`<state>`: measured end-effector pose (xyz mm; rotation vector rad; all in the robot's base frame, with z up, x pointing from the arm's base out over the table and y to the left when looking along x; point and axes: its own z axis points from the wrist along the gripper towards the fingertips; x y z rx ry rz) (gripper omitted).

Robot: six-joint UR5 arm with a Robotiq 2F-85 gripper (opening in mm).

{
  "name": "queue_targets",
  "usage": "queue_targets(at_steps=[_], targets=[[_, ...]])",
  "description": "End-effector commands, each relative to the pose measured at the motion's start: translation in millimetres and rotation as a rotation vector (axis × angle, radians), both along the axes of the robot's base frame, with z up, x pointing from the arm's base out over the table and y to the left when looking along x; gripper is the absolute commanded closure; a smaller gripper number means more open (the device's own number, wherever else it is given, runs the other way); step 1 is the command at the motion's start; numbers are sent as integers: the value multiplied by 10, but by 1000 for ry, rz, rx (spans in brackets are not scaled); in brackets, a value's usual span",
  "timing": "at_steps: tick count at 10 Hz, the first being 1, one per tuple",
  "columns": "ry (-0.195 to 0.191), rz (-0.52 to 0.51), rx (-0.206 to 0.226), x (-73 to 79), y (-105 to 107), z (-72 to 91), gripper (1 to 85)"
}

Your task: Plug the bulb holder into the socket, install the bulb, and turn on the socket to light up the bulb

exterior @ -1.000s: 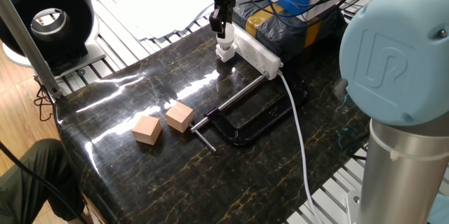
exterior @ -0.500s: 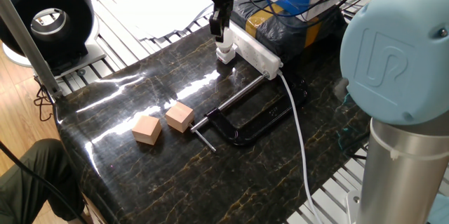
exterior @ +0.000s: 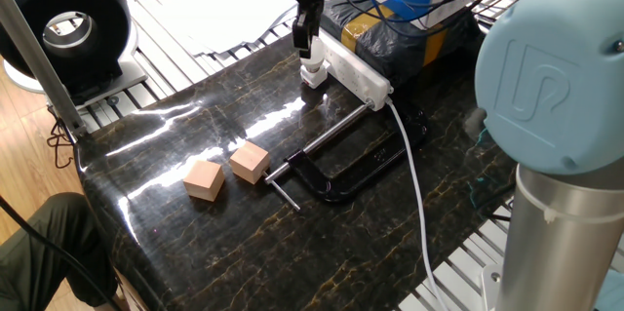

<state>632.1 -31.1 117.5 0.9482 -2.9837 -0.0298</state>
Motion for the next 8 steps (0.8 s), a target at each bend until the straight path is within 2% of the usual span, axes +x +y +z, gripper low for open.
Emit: queue_targets(at_steps=[1,4,6,8], targets=[[-11,20,1,-1,-2,67,290],[-30,54,-24,34,-62,98,290],[-62,105,-69,125,-147,128,290],[-72,133,-117,138,-181,253,290]])
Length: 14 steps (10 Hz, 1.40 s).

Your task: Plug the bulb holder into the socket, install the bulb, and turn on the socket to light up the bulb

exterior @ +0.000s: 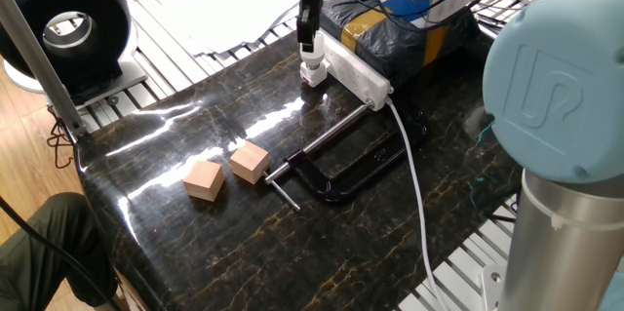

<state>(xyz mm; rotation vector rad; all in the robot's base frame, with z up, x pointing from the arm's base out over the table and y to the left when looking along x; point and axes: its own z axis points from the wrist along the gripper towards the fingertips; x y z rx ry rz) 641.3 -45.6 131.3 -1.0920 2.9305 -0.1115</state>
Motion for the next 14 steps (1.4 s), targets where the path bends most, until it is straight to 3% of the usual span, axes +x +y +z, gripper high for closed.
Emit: queue_targets(at_steps=[1,3,5,6,7,8,9,10,11,12,13,14], targets=[[-32,52,-66,61,-58,176,293],[-33,45,-63,31,4,232,293],[-39,42,-12,12,248,263,320],[-55,37,-29,39,333,302,440],[-66,10,-66,46,428,332,700],[-68,23,-81,34,539,319,847],[-83,71,-53,68,722,265,847],[-77,115,10,26,992,199,847],[-73,185,-11,8,1050,135,847],[-77,238,-93,73,891,84,847],[-61,277,-112,113,820,-26,847],[-44,317,-95,73,865,-38,847]])
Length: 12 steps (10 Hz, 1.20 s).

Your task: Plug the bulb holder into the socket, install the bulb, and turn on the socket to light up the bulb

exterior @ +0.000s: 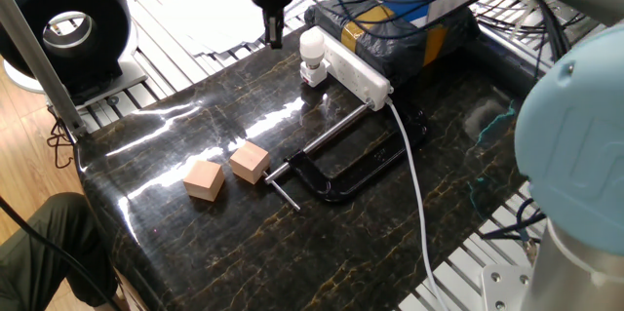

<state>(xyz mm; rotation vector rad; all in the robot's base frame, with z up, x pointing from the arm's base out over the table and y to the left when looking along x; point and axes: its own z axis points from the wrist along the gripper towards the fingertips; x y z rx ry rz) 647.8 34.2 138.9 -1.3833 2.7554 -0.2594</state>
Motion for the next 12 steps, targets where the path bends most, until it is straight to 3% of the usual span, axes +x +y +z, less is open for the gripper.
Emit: queue_targets(at_steps=[1,2,4,5,6,9,12], targets=[[62,126,-5,-95,101,-127,847],[106,141,-27,-199,41,-125,847],[93,133,-183,-139,-351,-33,847],[90,170,-181,-111,-336,-36,847],[95,186,-138,-127,-225,-68,847],[97,189,-65,-151,-43,-109,847],[98,170,-44,-167,5,-118,847]])
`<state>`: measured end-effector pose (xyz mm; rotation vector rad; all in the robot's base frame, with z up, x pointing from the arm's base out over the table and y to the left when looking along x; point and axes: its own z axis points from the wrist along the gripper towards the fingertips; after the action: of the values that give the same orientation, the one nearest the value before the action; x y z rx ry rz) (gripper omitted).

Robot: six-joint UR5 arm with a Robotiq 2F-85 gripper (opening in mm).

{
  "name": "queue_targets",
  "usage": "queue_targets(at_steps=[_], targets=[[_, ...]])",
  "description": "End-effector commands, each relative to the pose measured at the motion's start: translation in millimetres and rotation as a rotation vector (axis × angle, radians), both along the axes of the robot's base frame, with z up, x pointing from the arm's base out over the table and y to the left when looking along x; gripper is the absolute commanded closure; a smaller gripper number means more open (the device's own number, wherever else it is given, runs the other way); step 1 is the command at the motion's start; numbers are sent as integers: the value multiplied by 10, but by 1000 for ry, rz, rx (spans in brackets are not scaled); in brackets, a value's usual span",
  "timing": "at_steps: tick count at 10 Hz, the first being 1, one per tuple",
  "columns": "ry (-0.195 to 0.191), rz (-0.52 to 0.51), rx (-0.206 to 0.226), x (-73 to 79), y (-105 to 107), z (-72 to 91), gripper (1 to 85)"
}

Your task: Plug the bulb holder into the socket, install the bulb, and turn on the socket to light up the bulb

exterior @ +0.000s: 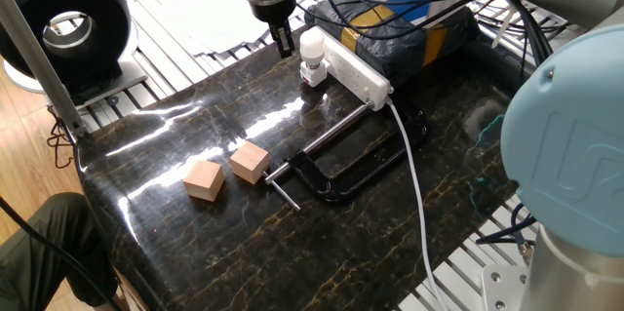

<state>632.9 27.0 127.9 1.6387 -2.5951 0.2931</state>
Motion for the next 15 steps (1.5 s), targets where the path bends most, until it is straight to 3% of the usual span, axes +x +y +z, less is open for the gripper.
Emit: queue_targets(at_steps=[1,2,3,6,7,9,11,12,14,15], targets=[[4,-53,33,-34,70,-7,847],[1,-58,64,-26,149,-19,847],[-26,-24,51,58,117,-10,847],[-33,45,44,476,189,-414,847],[-10,73,30,506,133,-524,847],[37,95,-62,376,-139,-664,847],[28,81,-74,319,-124,-915,847],[40,97,-72,314,-102,-967,847],[80,158,-172,257,-346,-942,847],[92,160,-179,195,-387,-987,847]])
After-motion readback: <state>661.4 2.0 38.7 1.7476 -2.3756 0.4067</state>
